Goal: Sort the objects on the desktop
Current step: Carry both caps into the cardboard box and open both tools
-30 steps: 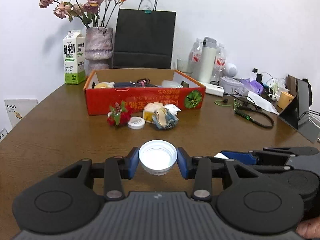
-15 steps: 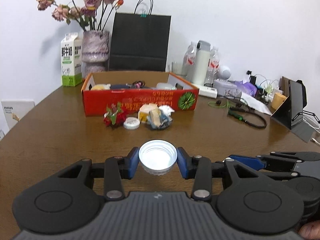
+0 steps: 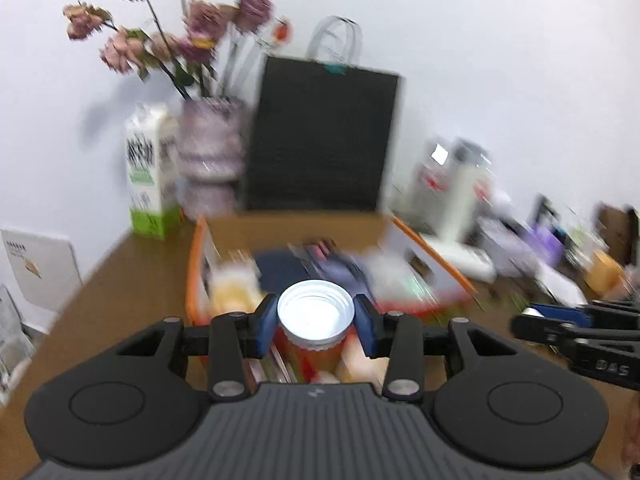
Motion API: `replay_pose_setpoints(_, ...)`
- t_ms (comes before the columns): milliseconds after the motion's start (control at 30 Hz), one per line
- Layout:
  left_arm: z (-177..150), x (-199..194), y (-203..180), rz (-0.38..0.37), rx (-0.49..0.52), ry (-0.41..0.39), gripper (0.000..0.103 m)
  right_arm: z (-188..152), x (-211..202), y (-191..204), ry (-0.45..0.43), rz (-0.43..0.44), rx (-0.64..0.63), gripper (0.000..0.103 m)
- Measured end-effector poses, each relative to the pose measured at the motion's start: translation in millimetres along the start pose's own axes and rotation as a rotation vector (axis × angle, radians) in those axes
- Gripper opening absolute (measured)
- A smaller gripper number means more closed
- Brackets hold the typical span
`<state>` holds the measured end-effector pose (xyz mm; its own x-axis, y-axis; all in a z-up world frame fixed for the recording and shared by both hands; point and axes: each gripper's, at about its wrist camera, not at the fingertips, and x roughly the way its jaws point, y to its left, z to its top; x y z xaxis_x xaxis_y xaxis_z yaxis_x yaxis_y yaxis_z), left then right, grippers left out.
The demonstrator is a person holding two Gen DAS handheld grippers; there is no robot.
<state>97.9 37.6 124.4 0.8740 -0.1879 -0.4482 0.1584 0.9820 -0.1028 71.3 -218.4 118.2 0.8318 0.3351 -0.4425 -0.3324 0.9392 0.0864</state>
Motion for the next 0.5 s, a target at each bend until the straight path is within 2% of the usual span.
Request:
replay_pose_setpoints(67, 31, 34, 6, 0.075, 0.038, -0.004, 0.041, 32, 33, -14, 0.000, 0.014, 0.014, 0.025)
replay_pose_setpoints(133, 54, 72, 11, 0.103, 0.072, 0.021, 0.041, 63, 77, -26, 0.037, 0.012, 0.012, 0.025)
replay_pose_setpoints(233, 78, 140, 19, 0.153, 0.066, 0.106, 0.041, 99, 146, -48, 0.103, -0.014, 0.045, 0.025)
replay_pose_setpoints(300, 84, 184, 24, 0.164, 0.064, 0.186, 0.041, 111, 189, -56, 0.148, -0.046, 0.035, 0.025)
replay_pose_setpoints(400, 81, 233, 34, 0.188, 0.061, 0.271, 0.041, 114, 257, -70, 0.280, -0.045, 0.081, 0.025)
replay_pose_setpoints(500, 77, 262, 42, 0.188, 0.072, 0.336, 0.041, 108, 303, -74, 0.346, -0.131, 0.048, 0.025)
